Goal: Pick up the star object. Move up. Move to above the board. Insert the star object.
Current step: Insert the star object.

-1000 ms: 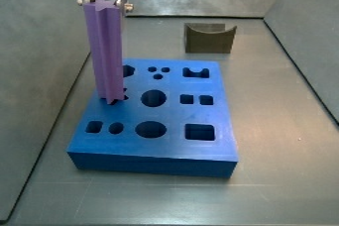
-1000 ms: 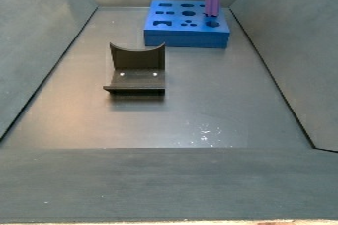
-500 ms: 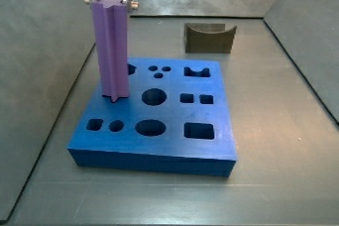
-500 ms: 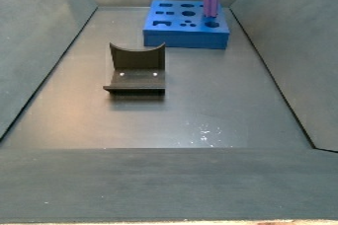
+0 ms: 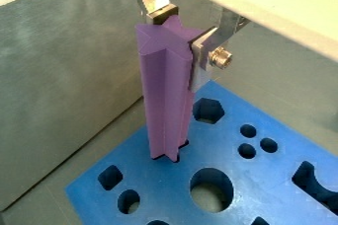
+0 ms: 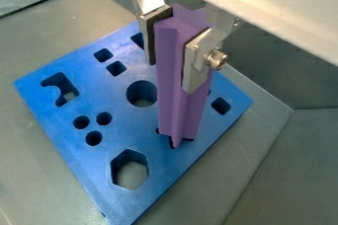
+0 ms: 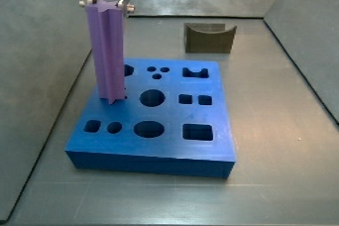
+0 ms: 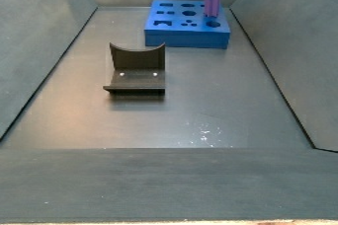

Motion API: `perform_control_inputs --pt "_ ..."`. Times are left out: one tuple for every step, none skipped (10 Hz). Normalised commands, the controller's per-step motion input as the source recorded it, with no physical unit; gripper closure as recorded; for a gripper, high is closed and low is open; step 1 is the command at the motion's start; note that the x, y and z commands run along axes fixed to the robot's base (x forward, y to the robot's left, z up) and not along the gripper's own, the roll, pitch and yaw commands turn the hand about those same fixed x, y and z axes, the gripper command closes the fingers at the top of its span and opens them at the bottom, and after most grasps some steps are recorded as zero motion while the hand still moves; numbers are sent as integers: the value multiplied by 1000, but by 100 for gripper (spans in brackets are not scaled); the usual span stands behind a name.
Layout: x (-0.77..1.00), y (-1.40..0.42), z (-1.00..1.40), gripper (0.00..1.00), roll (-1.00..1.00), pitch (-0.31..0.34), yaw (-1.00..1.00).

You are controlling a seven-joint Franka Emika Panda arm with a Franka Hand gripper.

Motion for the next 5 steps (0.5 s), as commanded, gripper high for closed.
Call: perform_control_inputs --pt "289 111 -529 100 -199 -34 0" --pt "371 0 -726 100 -43 -121 0" --pt "520 14 -451 100 -41 -4 -97" --pt "0 0 -117 100 7 0 0" --pt "0 0 -900 100 73 -106 0"
